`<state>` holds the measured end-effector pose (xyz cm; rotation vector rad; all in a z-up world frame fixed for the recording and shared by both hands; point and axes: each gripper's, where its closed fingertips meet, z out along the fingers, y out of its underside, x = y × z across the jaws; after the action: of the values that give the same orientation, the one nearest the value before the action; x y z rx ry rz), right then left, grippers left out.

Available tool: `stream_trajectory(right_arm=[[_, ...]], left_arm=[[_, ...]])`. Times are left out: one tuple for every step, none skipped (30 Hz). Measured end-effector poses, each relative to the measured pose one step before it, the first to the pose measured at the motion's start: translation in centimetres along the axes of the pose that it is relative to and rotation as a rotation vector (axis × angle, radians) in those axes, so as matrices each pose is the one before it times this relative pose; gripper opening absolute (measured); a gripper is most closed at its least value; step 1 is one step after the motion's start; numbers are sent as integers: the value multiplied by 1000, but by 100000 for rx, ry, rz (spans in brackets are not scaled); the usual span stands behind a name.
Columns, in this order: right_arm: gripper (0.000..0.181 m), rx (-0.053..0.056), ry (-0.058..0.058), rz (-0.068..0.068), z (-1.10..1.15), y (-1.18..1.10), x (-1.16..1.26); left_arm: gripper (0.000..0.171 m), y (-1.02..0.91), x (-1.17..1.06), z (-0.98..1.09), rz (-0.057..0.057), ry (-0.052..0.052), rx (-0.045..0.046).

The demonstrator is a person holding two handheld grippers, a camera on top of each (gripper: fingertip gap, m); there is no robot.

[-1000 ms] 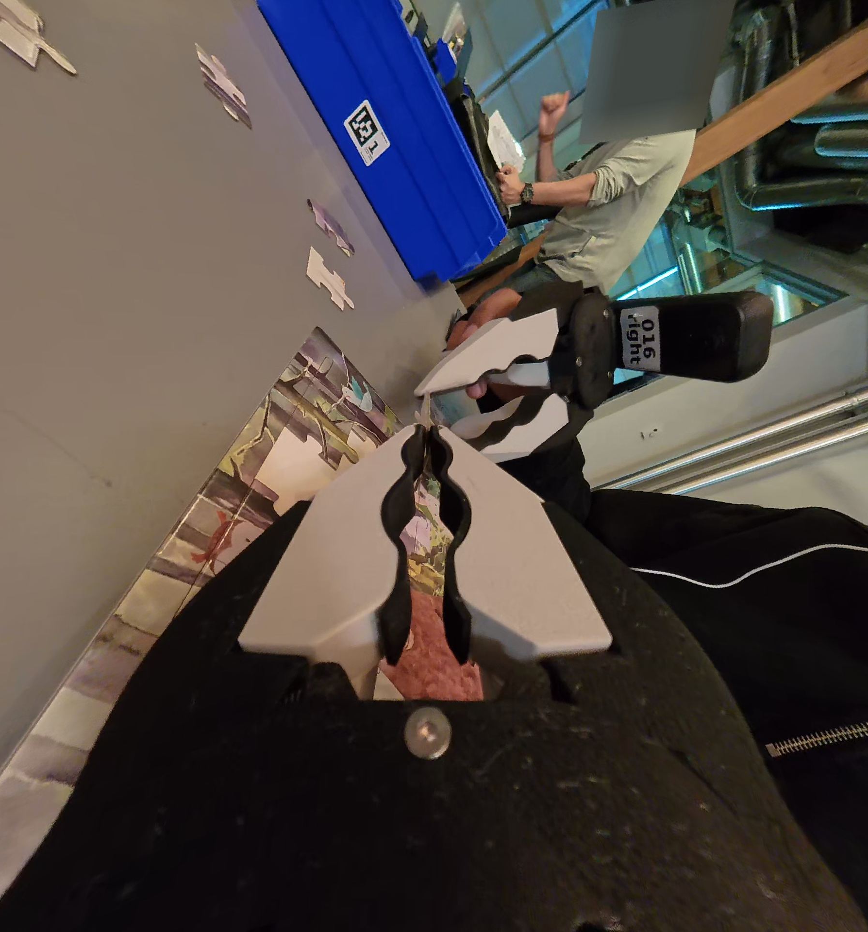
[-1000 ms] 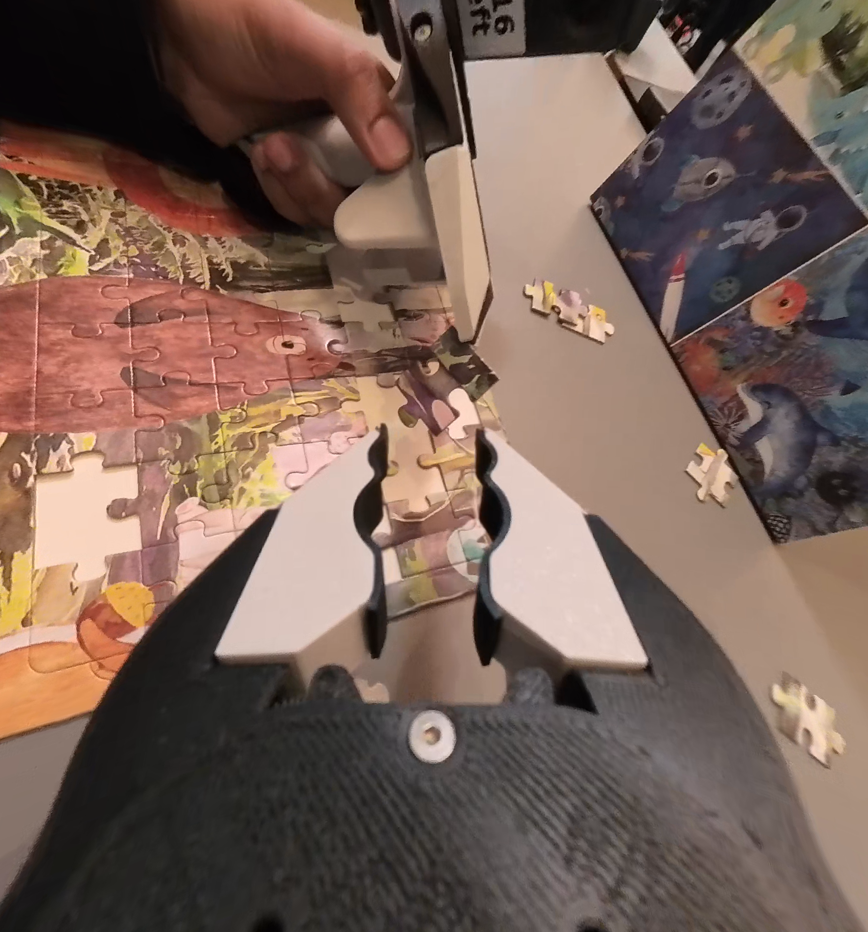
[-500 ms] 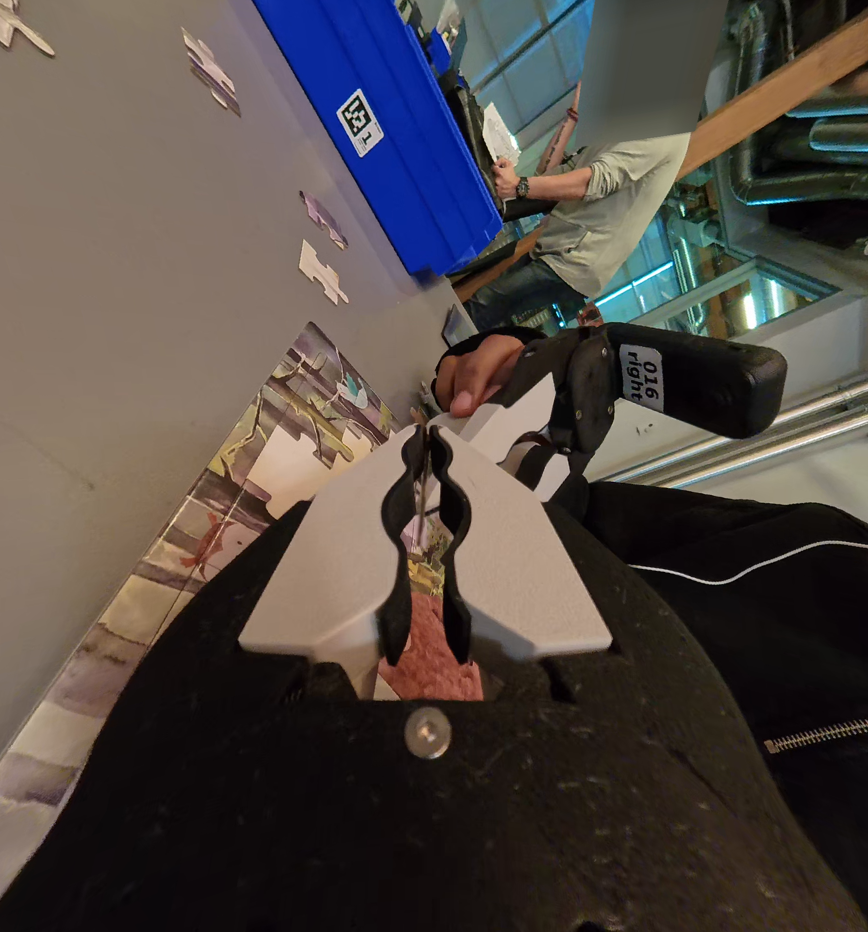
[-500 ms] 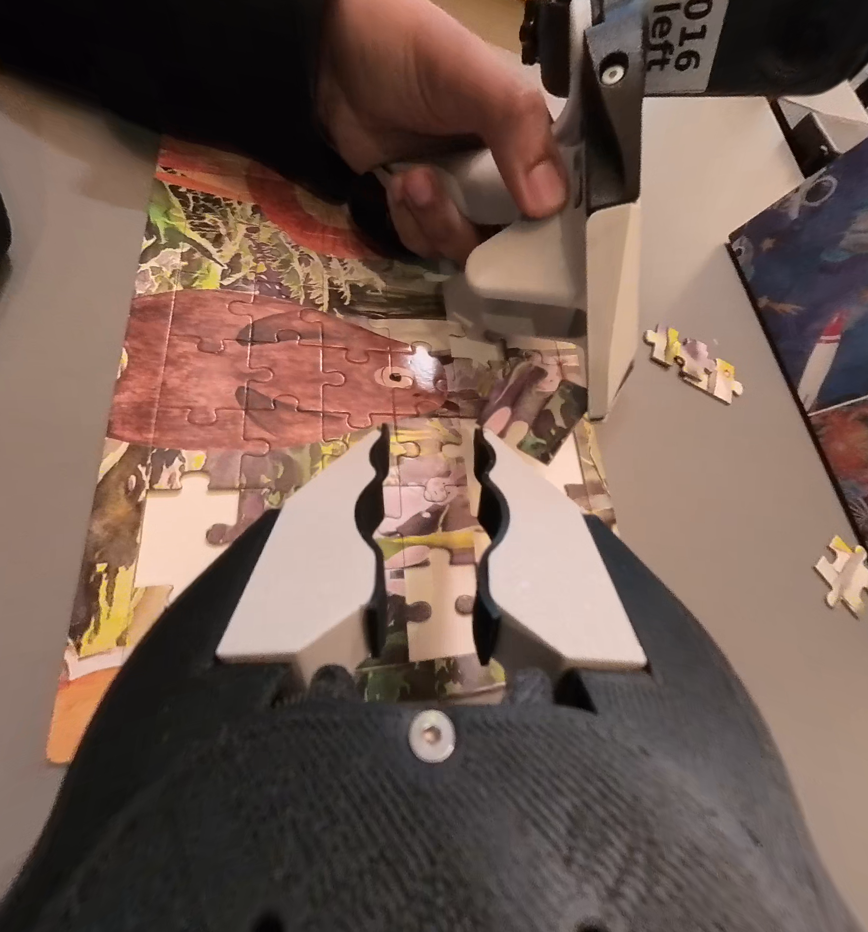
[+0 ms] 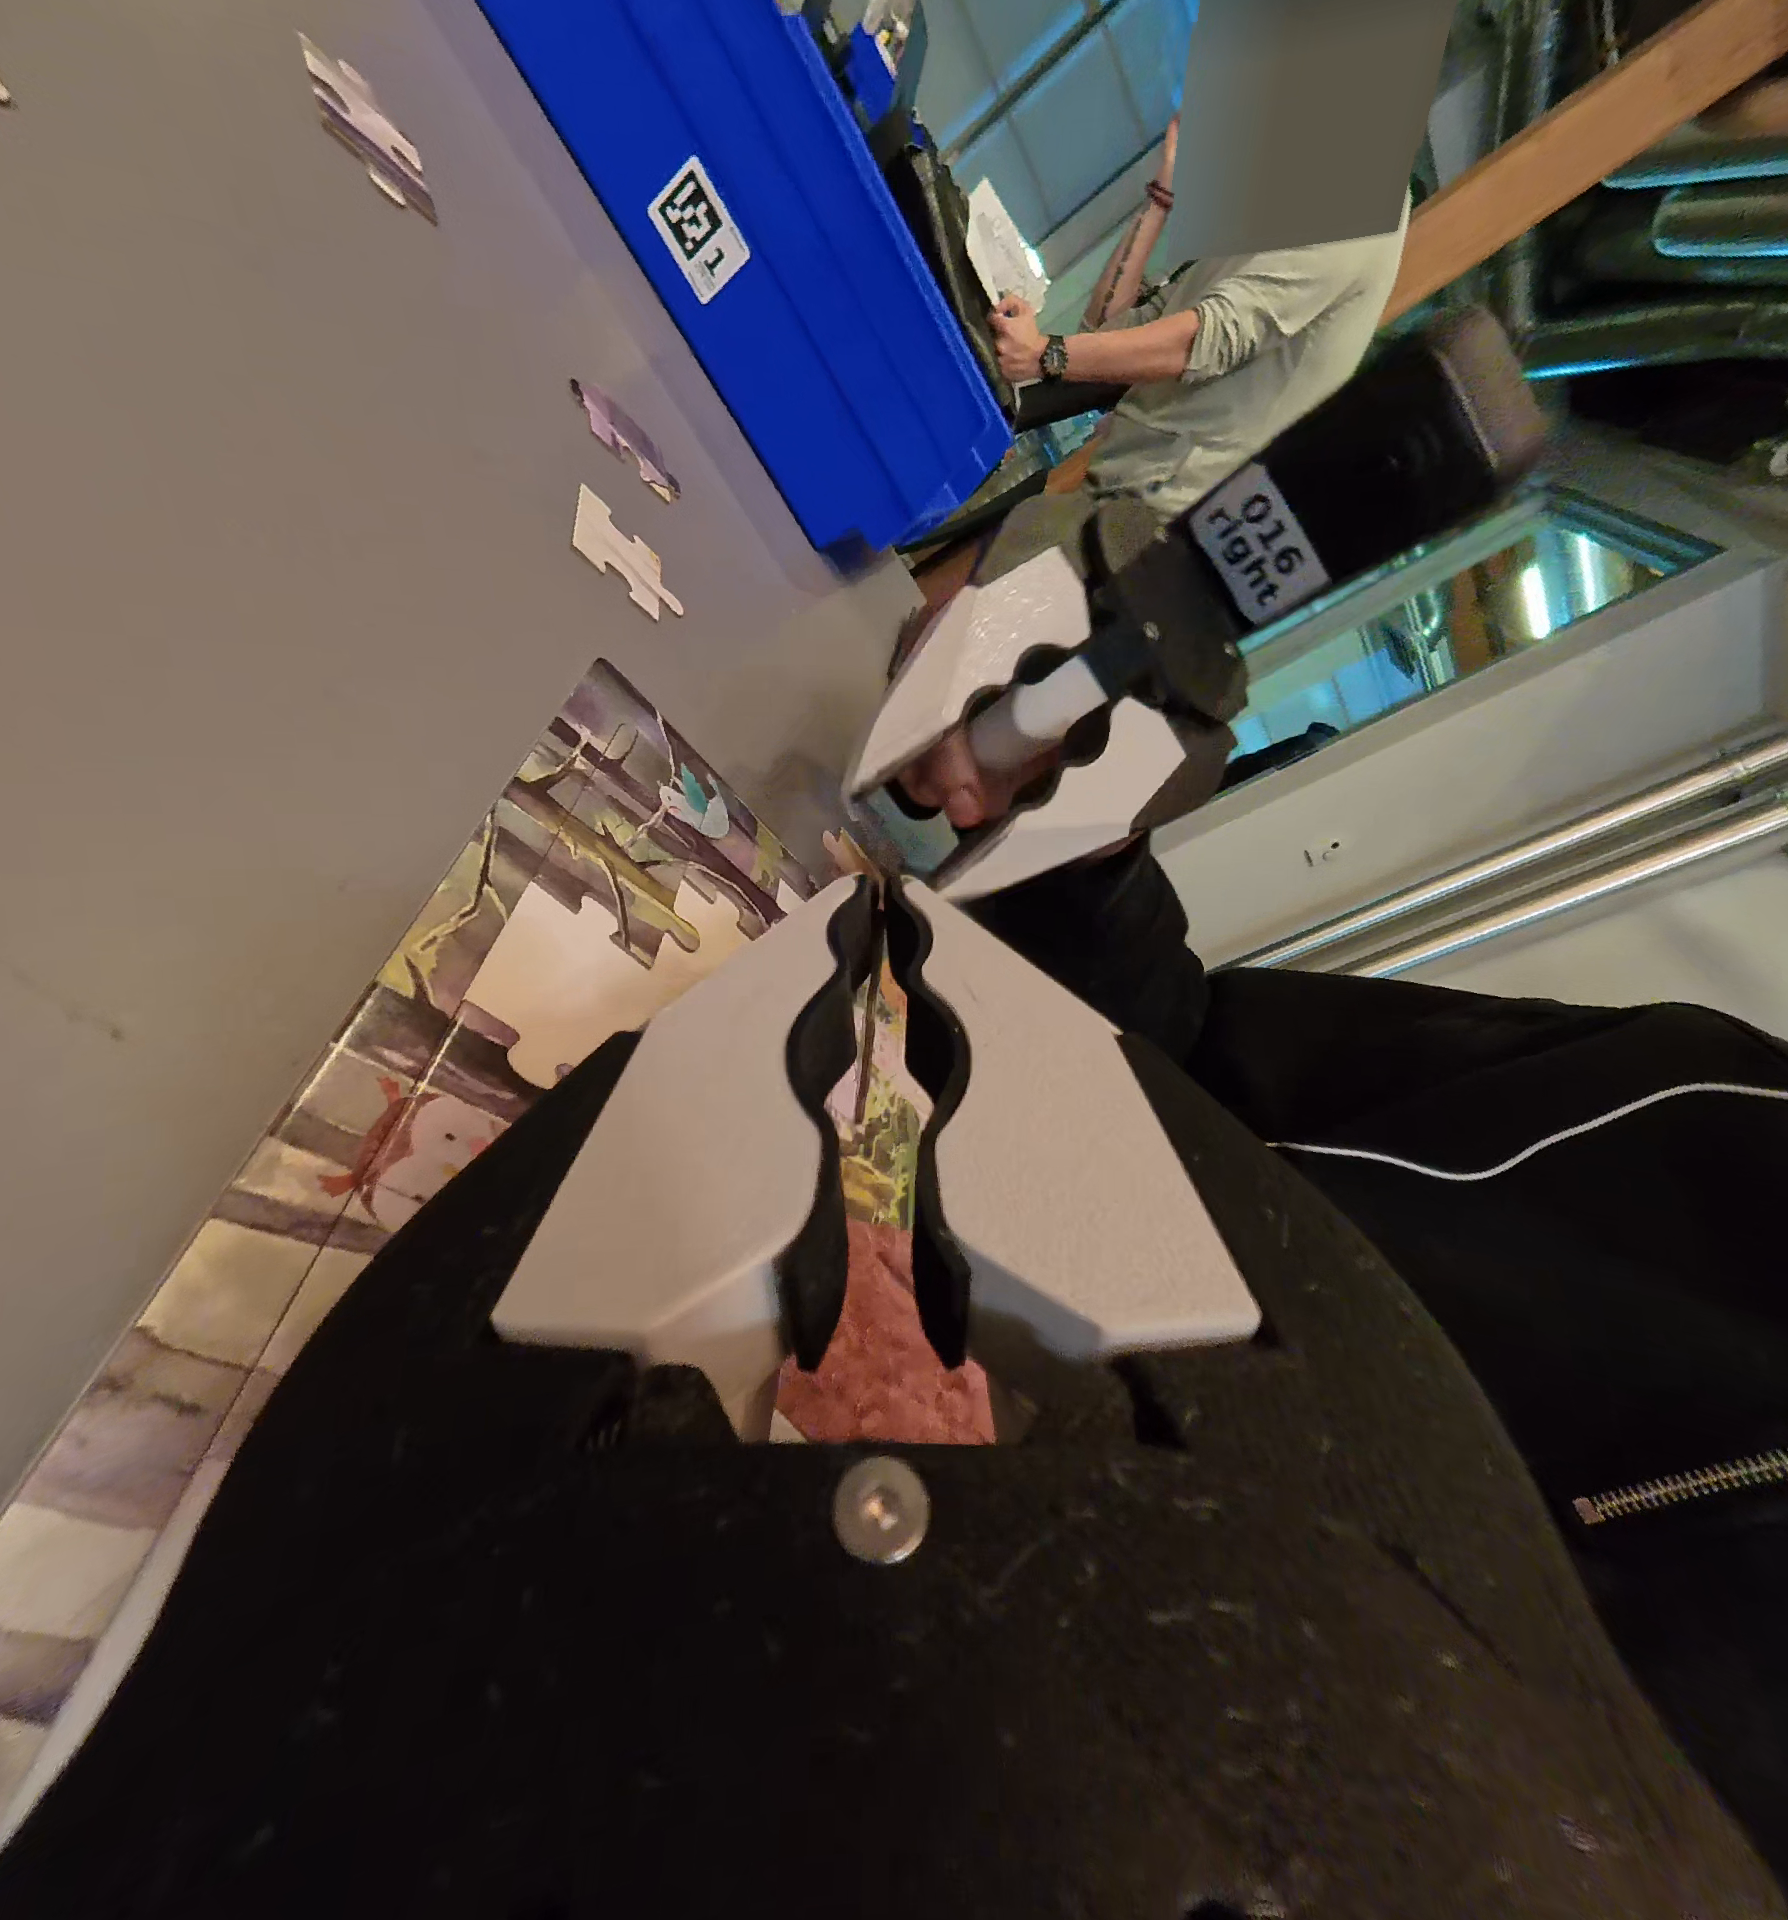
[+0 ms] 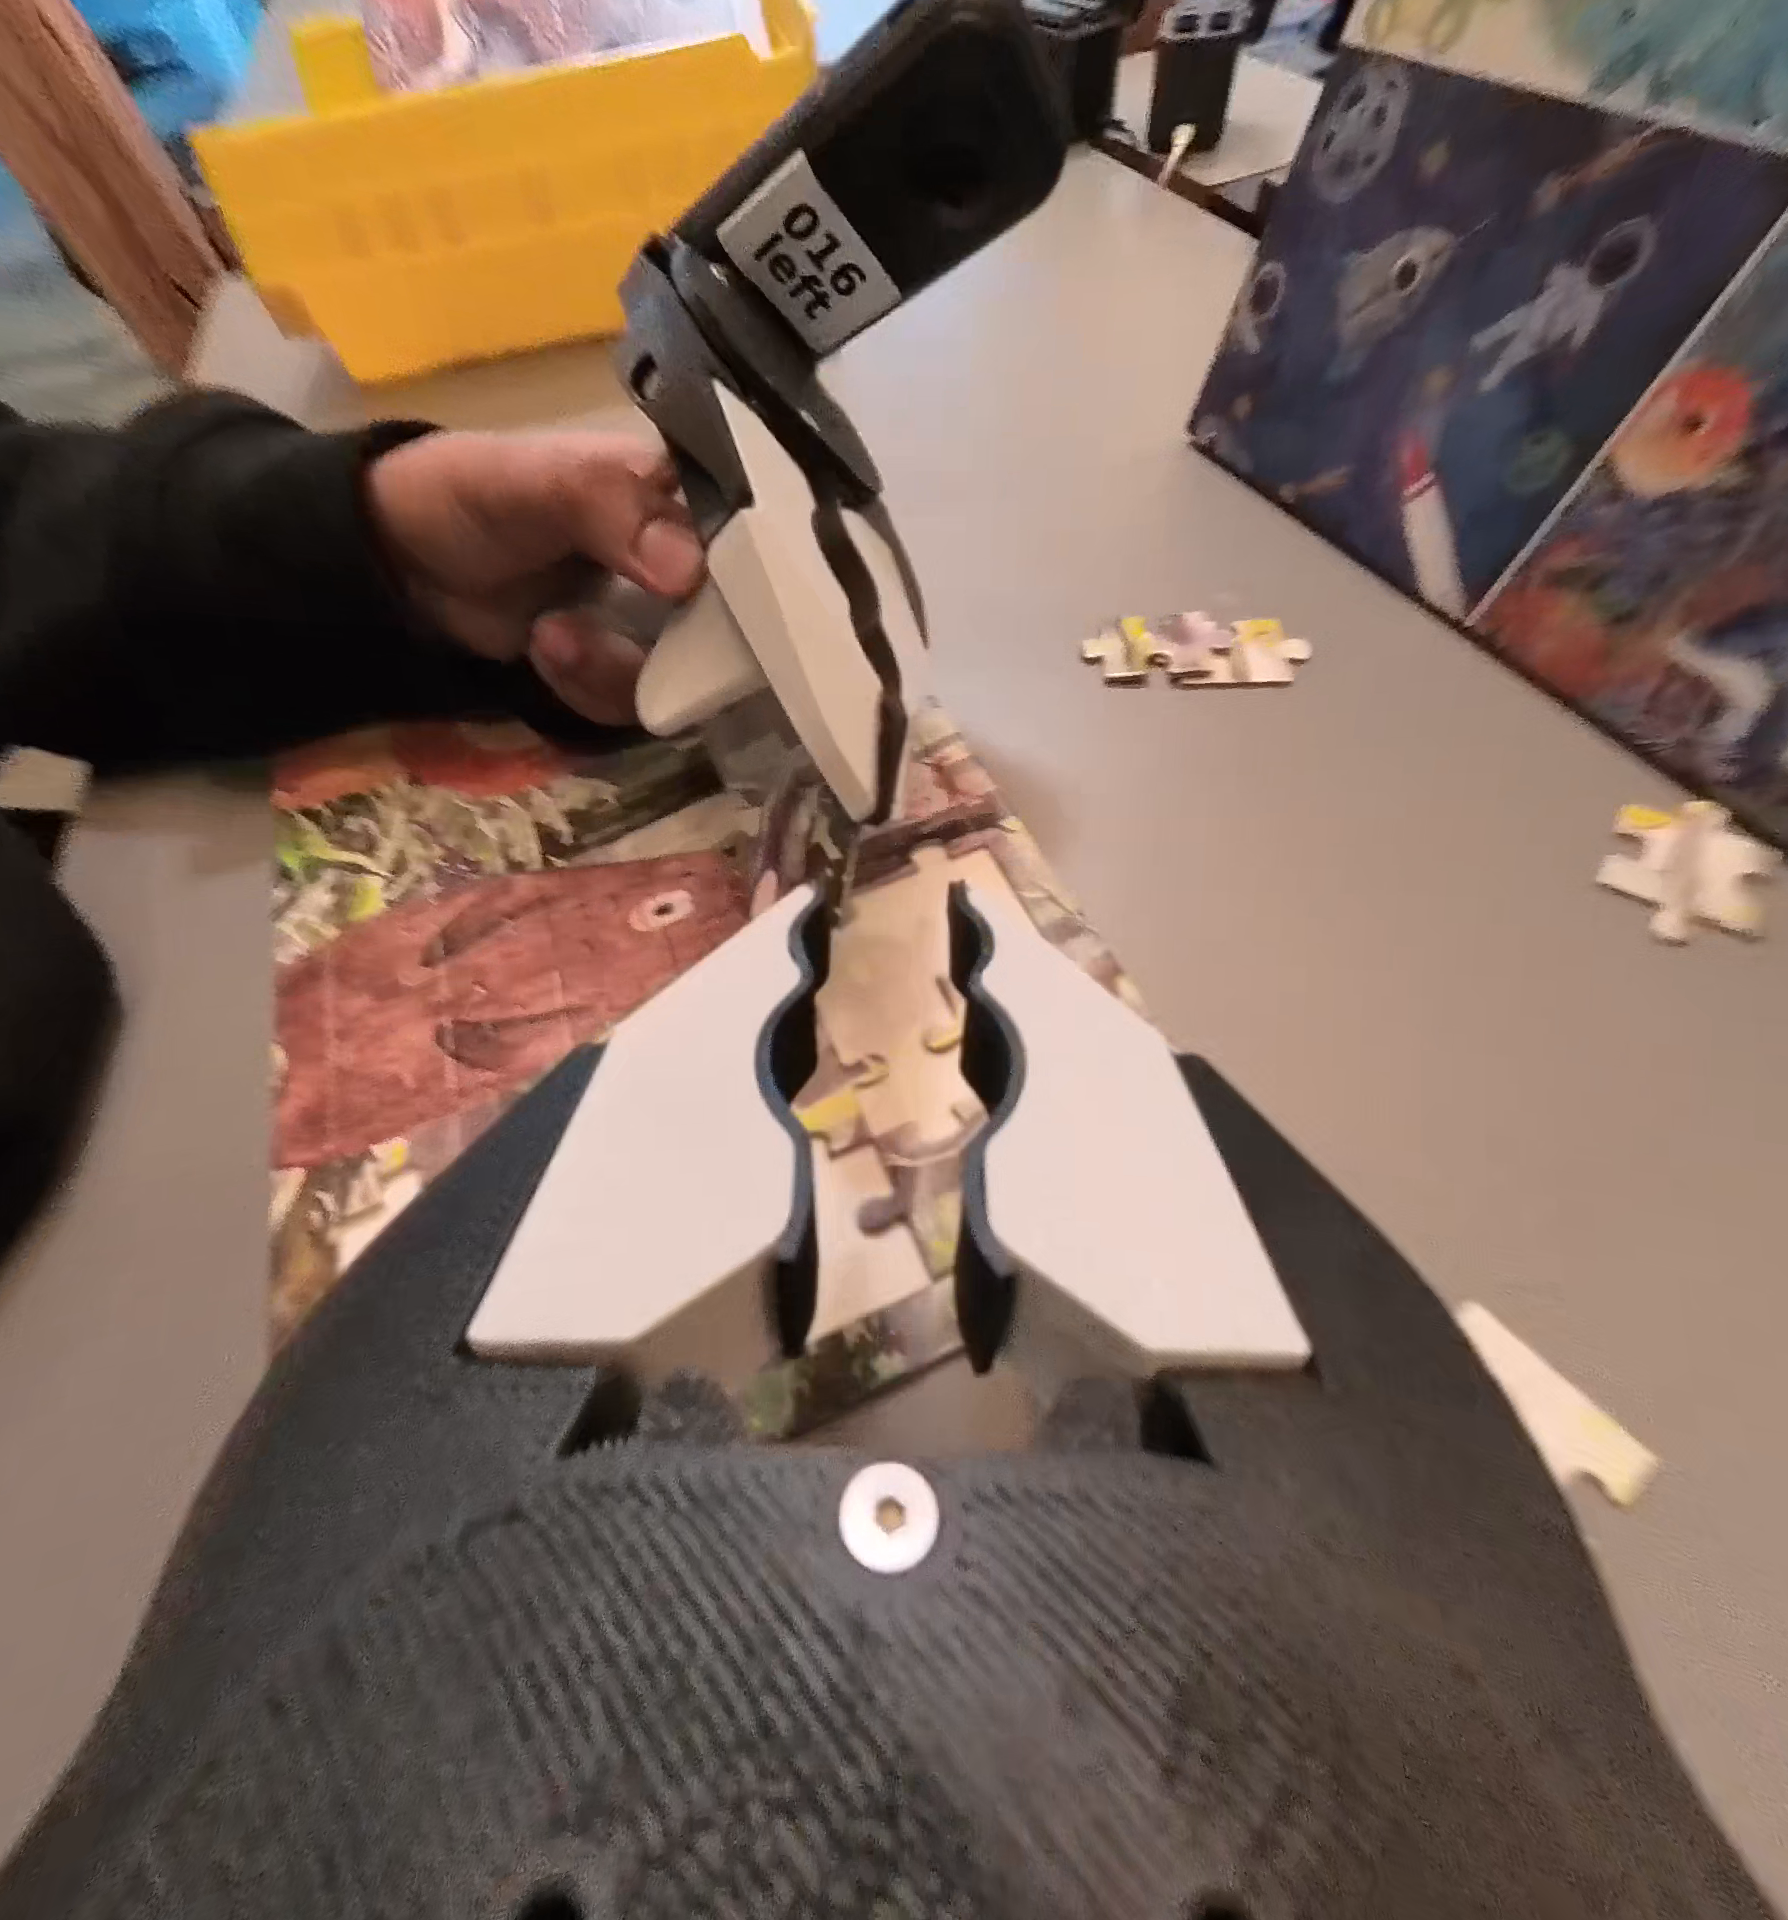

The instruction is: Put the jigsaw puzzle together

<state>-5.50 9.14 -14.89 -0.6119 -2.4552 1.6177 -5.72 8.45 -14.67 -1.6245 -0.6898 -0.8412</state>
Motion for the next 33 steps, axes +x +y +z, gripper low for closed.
stream_trajectory(right_arm=[[20,847,-2187,2590,167,-54,-210],[19,28,-861,1189,170,78,-82],[20,-859,-701,278,179,208,-93],[20,-1096,-587,149,173,227,-85],[20,-676,-801,336,153,143,-117],[20,-33,-1407,731,127,45,-198],[18,466,-1876,1179,97,-42,-236],[14,571,-1902,1421,63,-49,-219],[11,500,-1892,1537,48,-36,-188],[7,287,-1676,1573,34,5,-133],[5,-67,-1046,1731,29,56,-26],[4,-382,-660,1642,-12,65,15],[3,-177,-543,1094,-14,48,13],[0,67,-167,672,-36,-4,29],[0,188,272,333,-61,-17,79],[0,112,309,200,-50,-8,78],[0,-173,283,324,-60,28,96],[0,-263,42,729,-30,64,82],[0,-236,92,1379,-13,59,119],[0,-303,345,1835,8,77,180],[0,-484,380,2021,26,100,190],[0,-496,313,2143,38,103,197],[0,-217,562,2276,26,62,221],[0,128,594,2329,24,1,214],[0,463,306,2324,1,-30,177],[0,645,70,2260,-27,-55,129],[0,901,13,2131,-48,-96,118],[0,1164,-486,1883,-80,-147,35],[0,1466,-1485,1682,-85,-211,-134],[0,1753,-2042,1714,-97,-264,-227],[0,1434,-1449,1770,-87,-217,-129],[0,553,-560,1207,-66,-65,9],[0,-21,39,843,-31,32,85]], left_arm=[[0,-48,159,6,440,726,270],[0,-32,150,18,543,633,246],[0,-40,134,28,565,470,251],[0,-37,99,26,566,216,218],[0,-33,93,34,482,153,288],[0,-20,53,32,269,73,247],[0,0,45,41,157,123,101],[0,5,54,37,118,263,53],[0,30,55,52,87,276,-54],[0,21,50,47,136,254,-90],[0,21,47,44,193,216,-21],[0,32,32,38,201,113,-98],[0,36,14,48,202,29,-213],[0,26,32,41,141,84,-57],[0,-15,27,11,99,46,132],[0,-41,-7,2,185,-220,302],[0,-81,-33,-25,394,-483,513],[0,-156,-90,-84,374,-901,897],[3,-188,-124,-139,344,-1142,924],[5,-179,-163,-183,309,-1233,754],[7,-141,-201,-194,387,-1444,455],[9,-43,-297,-173,523,-2034,-228],[10,84,-341,-133,899,-2494,-1068],[11,212,-415,-61,1270,-3054,-1949],[13,350,-478,-2,1306,-3598,-2783],[16,447,-398,53,1252,-3112,-3330],[18,457,-314,109,1049,-2506,-3265],[20,441,-303,130,533,-2275,-2971],[20,350,-210,144,290,-1512,-2165],[21,226,-96,140,-28,-576,-1238],[21,135,36,132,-499,561,-625],[20,51,174,72,-1070,1658,-51],[17,-24,163,-5,-1202,1740,310]])
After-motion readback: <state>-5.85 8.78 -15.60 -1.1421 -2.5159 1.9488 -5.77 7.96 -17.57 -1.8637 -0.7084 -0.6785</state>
